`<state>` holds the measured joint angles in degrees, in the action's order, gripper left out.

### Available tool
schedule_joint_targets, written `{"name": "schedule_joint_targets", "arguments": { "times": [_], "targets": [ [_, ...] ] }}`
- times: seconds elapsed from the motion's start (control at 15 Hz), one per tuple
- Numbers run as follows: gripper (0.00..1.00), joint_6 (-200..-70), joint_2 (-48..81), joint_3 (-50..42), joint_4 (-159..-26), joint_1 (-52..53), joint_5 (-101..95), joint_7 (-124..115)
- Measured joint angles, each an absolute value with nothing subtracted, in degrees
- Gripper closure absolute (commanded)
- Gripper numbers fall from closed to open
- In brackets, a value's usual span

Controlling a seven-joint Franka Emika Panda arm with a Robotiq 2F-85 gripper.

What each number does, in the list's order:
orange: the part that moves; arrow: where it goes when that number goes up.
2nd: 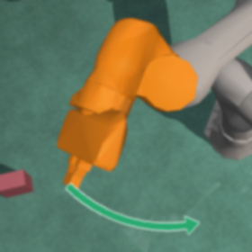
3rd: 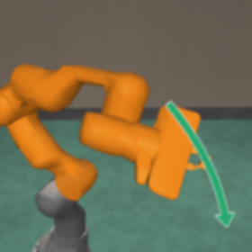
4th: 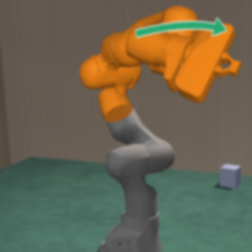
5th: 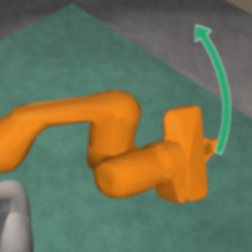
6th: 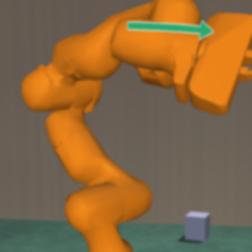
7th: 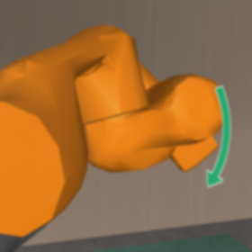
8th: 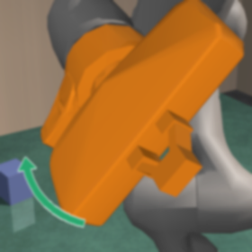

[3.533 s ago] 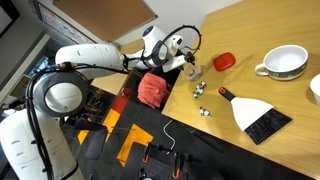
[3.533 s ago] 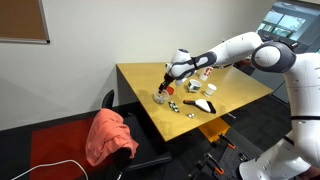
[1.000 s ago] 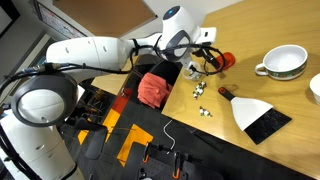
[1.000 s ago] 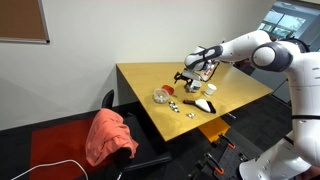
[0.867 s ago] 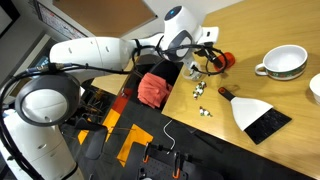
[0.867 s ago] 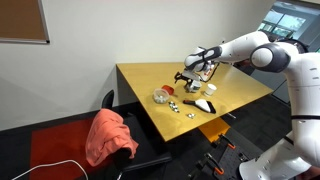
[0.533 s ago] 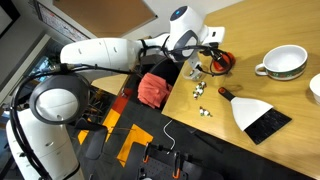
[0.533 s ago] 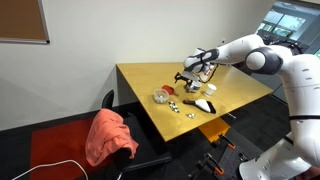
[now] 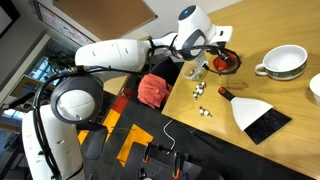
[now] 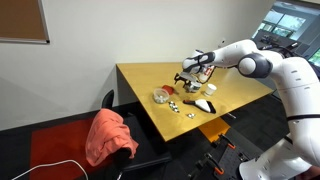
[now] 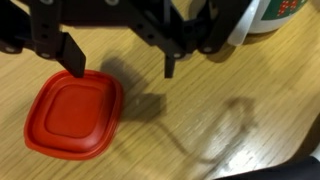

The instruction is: Remove the red lid from the bowl, place one piece of candy in the bowl, put the red lid back on the bowl

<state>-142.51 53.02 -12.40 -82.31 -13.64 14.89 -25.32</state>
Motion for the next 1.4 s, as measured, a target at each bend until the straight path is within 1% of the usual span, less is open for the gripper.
{"name": "schedule_joint_targets", "arguments": {
  "times": [0.07,0.27,0.33,0.4,0.47,0.53,0.6,0.67,0.93,1.13,1.4],
  "targets": [
    [0.24,-142.44,53.61,-12.23,-81.59,-13.92,14.99,-25.32],
    [0.25,-142.39,55.09,-11.07,-79.92,-14.94,15.46,-25.32],
    [0.27,-142.35,55.48,-10.64,-79.61,-15.18,15.68,-25.31],
    [0.28,-142.32,55.83,-10.24,-79.35,-15.33,15.89,-25.31],
    [0.30,-142.32,56.14,-9.96,-79.22,-15.36,16.01,-25.31],
    [0.30,-142.32,56.44,-9.67,-79.16,-15.35,16.05,-25.31],
    [0.33,-142.32,56.73,-9.45,-79.13,-15.31,16.05,-25.31],
    [0.32,-142.32,57.01,-9.36,-79.12,-15.21,16.06,-25.31],
    [0.36,-142.31,58.04,-9.31,-79.00,-15.01,16.06,-25.32],
    [0.38,-142.31,58.53,-9.31,-78.77,-14.94,16.06,-25.32],
    [0.45,-142.31,58.91,-9.31,-78.38,-14.78,16.06,-25.33]
  ]
}}
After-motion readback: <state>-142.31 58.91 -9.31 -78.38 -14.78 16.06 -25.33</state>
